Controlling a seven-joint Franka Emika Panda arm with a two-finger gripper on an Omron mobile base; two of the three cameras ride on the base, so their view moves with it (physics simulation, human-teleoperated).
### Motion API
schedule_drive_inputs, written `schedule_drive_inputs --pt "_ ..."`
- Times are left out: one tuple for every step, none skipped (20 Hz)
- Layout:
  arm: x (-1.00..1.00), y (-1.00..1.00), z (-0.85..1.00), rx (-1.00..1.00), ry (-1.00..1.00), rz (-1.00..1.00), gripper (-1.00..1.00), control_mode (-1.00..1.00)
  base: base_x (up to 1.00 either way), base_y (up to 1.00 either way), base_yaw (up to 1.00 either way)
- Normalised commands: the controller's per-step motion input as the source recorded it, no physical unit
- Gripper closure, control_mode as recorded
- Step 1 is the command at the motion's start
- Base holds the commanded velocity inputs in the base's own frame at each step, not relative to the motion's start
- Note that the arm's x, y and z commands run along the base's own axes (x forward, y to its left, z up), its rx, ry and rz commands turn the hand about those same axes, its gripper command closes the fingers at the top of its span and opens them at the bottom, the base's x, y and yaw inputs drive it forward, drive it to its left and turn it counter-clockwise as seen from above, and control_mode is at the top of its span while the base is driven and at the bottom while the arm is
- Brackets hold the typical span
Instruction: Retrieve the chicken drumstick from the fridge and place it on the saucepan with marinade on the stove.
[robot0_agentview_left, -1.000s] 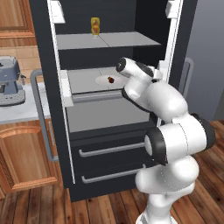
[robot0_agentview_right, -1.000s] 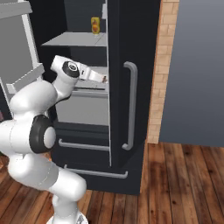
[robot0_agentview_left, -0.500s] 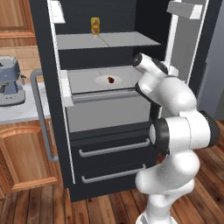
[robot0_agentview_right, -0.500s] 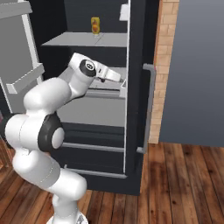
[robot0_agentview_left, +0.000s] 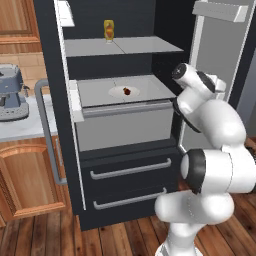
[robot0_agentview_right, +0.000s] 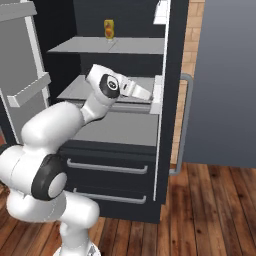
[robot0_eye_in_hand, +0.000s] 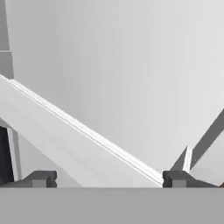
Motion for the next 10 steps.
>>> schedule_drive_inputs --pt "-0.37 0.85 0.00 0.11 0.00 0.01 -1.00 -1.00 0.00 0.00 0.00" --pt "-0.36 1.00 0.01 0.10 0.00 0.03 -1.00 -1.00 0.00 0.00 0.00" --pt "-0.30 1.00 0.04 0.09 0.00 0.05 -1.00 -1.00 0.00 0.00 0.00" --pt "-0.19 1.00 0.10 0.10 0.00 0.05 -1.00 -1.00 0.00 0.00 0.00" --pt "-0.11 1.00 0.13 0.14 0.00 0.11 -1.00 -1.00 0.00 0.00 0.00" --pt "0.00 1.00 0.14 0.17 0.00 0.15 -1.00 -1.00 0.00 0.00 0.00" --pt "0.00 1.00 0.14 0.19 0.03 0.18 -1.00 -1.00 0.00 0.00 0.00" --pt "0.00 1.00 0.19 0.20 0.09 0.25 -1.00 -1.00 0.00 0.00 0.00" --pt "0.00 1.00 0.24 0.20 0.11 0.31 -1.00 -1.00 0.00 0.00 0.00" --pt "0.00 1.00 0.29 0.21 0.13 0.34 -1.00 -1.00 0.00 0.00 0.00"
